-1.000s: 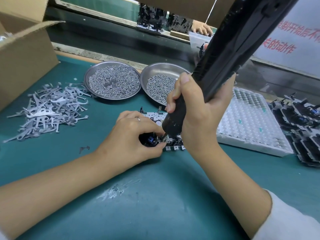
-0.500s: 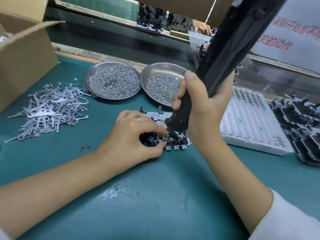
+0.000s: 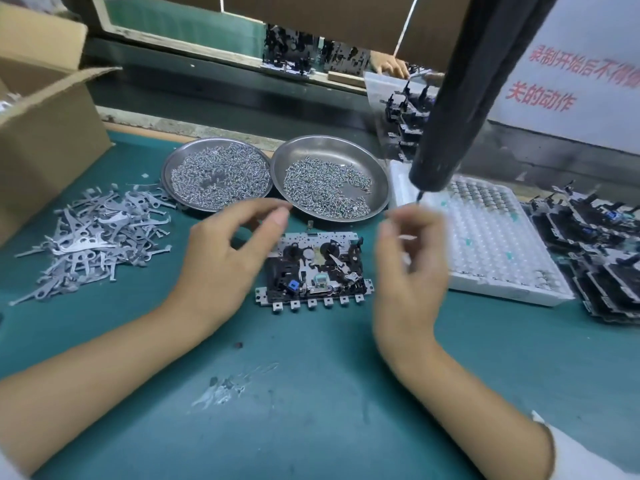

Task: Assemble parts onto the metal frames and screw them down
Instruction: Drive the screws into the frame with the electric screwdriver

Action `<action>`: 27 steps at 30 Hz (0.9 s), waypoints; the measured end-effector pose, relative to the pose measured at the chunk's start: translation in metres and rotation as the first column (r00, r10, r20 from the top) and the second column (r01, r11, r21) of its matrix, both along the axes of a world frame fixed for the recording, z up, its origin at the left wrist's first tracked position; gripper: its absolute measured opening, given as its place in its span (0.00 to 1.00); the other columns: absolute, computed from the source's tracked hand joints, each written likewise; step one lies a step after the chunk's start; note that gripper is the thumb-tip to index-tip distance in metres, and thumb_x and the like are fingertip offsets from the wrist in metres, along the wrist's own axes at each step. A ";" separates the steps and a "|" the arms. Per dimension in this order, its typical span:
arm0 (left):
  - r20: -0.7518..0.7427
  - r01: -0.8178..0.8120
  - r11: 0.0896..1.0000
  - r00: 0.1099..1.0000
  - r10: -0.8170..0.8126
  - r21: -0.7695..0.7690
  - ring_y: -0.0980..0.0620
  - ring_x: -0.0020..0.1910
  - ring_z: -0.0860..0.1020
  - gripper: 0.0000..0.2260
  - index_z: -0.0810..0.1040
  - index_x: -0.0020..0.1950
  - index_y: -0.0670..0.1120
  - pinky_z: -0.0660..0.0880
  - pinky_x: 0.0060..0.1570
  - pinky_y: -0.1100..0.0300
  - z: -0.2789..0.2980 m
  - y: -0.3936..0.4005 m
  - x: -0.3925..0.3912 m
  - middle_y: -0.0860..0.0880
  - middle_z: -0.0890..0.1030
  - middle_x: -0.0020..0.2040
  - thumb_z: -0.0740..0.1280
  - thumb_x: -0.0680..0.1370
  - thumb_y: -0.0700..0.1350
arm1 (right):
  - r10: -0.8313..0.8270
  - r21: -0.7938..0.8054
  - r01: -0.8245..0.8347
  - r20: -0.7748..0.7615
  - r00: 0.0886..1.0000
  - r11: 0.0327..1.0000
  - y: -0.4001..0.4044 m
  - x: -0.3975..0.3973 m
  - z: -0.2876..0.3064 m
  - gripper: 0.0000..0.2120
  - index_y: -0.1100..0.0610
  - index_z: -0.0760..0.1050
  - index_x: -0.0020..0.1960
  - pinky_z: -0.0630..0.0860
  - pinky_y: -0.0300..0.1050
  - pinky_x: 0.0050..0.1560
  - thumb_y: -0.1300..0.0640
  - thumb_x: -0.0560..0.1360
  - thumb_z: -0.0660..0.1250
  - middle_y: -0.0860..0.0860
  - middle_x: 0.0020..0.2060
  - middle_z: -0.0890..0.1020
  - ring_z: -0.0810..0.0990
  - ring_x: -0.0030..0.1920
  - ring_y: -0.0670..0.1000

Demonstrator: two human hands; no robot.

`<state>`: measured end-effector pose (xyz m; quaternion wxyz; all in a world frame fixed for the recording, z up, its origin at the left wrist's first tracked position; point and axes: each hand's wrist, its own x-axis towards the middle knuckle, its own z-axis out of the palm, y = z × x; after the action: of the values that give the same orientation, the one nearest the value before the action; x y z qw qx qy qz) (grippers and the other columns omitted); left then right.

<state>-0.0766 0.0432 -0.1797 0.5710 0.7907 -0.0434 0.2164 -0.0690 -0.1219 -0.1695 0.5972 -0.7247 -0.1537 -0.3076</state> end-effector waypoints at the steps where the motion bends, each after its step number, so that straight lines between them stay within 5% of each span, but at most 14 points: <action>1: 0.006 -0.033 0.999 0.999 0.033 -0.027 0.62 0.45 0.78 0.11 0.80 0.53 0.52 0.73 0.49 0.67 -0.001 0.002 0.002 0.54 0.83 0.45 0.61 0.76 0.52 | 0.049 -0.271 -0.050 -0.012 0.999 0.961 0.003 -0.006 -0.006 0.08 0.53 0.74 0.54 0.70 0.39 0.50 0.55 0.75 0.63 0.50 0.45 0.77 0.76 0.47 0.46; 3: 0.003 -0.060 0.995 0.998 0.060 -0.076 0.64 0.44 0.77 0.10 0.79 0.53 0.54 0.73 0.51 0.65 -0.003 0.003 0.005 0.54 0.82 0.45 0.59 0.77 0.52 | 0.133 -0.751 -0.098 -0.014 0.991 0.653 0.011 -0.013 -0.019 0.19 0.55 0.76 0.62 0.72 0.51 0.55 0.47 0.74 0.65 0.56 0.55 0.77 0.76 0.55 0.56; 4: 0.000 -0.061 0.994 0.998 0.061 -0.087 0.65 0.44 0.77 0.10 0.78 0.52 0.56 0.72 0.51 0.65 -0.004 0.003 0.005 0.56 0.82 0.44 0.59 0.77 0.53 | 0.134 -0.857 -0.091 -0.027 0.991 0.506 0.015 -0.014 -0.022 0.21 0.53 0.76 0.64 0.71 0.54 0.57 0.44 0.74 0.65 0.58 0.59 0.76 0.75 0.58 0.59; 6: 0.007 -0.059 0.995 0.998 0.060 -0.076 0.65 0.43 0.76 0.10 0.77 0.52 0.60 0.72 0.49 0.64 -0.006 0.004 0.006 0.60 0.81 0.42 0.59 0.76 0.58 | 0.115 -0.906 -0.113 -0.072 0.991 0.408 0.019 -0.017 -0.017 0.20 0.51 0.76 0.63 0.71 0.56 0.56 0.44 0.74 0.66 0.60 0.63 0.73 0.73 0.61 0.61; 11: 0.040 -0.052 0.998 0.998 0.054 -0.044 0.61 0.46 0.77 0.13 0.77 0.52 0.61 0.72 0.48 0.62 -0.010 0.005 0.005 0.61 0.81 0.44 0.57 0.74 0.61 | 0.146 -0.912 -0.121 -0.067 0.987 0.393 0.008 -0.036 -0.010 0.15 0.53 0.79 0.54 0.73 0.53 0.50 0.46 0.72 0.68 0.59 0.60 0.75 0.76 0.56 0.59; 17: 0.062 -0.050 0.999 0.997 0.052 -0.020 0.55 0.43 0.76 0.13 0.78 0.51 0.64 0.70 0.43 0.64 -0.017 0.009 0.008 0.63 0.81 0.45 0.56 0.74 0.63 | 0.135 -0.915 -0.078 -0.026 0.990 0.396 -0.026 -0.064 -0.010 0.18 0.52 0.80 0.48 0.74 0.46 0.47 0.38 0.69 0.70 0.55 0.55 0.78 0.77 0.51 0.53; 22: 0.073 -0.061 0.998 0.995 0.062 -0.016 0.55 0.41 0.77 0.13 0.79 0.50 0.66 0.71 0.41 0.69 -0.026 0.010 0.013 0.61 0.81 0.46 0.57 0.74 0.65 | -0.076 -0.880 0.057 0.024 0.997 0.472 -0.056 -0.087 -0.020 0.22 0.52 0.76 0.40 0.76 0.41 0.42 0.34 0.61 0.73 0.51 0.47 0.79 0.74 0.40 0.52; 27: 0.076 -0.066 0.998 0.995 0.064 0.022 0.46 0.39 0.75 0.21 0.79 0.52 0.64 0.69 0.36 0.72 -0.035 0.015 0.019 0.60 0.81 0.47 0.55 0.71 0.73 | -0.271 -0.805 0.127 -0.043 0.962 0.579 -0.060 -0.087 -0.018 0.24 0.51 0.75 0.45 0.75 0.45 0.48 0.39 0.54 0.72 0.50 0.46 0.73 0.75 0.47 0.52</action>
<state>-0.0580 0.0583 -0.2144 0.5518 0.7900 -0.0418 0.2640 -0.1558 -0.1823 -0.1877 0.1839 -0.9490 -0.1428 -0.2125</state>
